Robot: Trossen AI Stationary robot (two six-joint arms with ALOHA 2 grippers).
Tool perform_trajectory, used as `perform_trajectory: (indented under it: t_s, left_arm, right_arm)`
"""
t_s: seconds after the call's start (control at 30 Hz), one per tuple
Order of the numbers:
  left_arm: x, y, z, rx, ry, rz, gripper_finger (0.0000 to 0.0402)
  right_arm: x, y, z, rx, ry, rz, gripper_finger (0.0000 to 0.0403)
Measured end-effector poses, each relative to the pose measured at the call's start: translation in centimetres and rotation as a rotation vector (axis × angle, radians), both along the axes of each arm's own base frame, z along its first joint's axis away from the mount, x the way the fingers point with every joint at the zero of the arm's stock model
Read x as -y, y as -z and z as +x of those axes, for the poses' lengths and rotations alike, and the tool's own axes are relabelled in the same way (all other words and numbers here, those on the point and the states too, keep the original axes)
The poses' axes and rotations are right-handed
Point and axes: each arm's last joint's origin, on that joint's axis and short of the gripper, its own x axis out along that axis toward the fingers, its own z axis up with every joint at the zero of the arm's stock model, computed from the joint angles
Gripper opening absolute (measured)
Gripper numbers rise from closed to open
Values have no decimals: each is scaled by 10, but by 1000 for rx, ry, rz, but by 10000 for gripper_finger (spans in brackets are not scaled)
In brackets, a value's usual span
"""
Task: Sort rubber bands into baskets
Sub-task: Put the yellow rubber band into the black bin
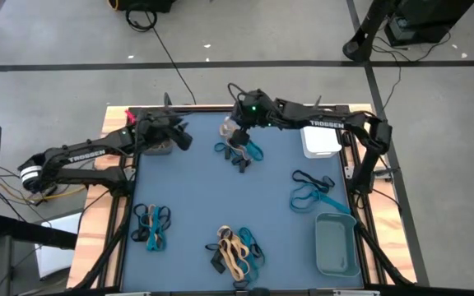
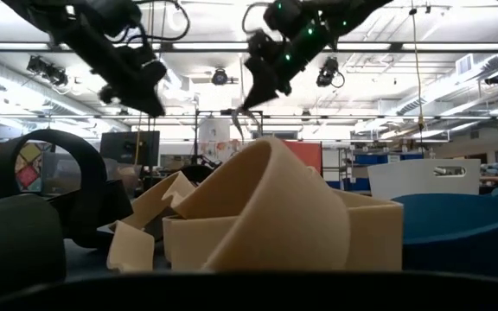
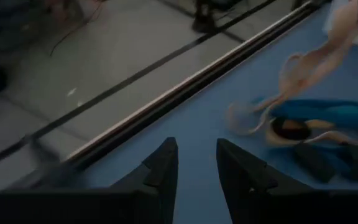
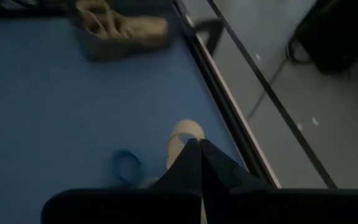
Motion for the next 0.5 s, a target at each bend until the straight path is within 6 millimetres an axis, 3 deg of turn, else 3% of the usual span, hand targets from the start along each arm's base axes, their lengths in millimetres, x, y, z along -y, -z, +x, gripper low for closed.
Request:
perform_trajectory:
  t_s: [0.2,0.5]
  left_arm:
    - [-2,11,34,-1,128,85,116]
    - [-1,33,75,56,360,123,116]
  right_arm:
    - [-22,-3,9,15,-41,-36,2]
    - [-34,-5,14,40,-66,-56,2]
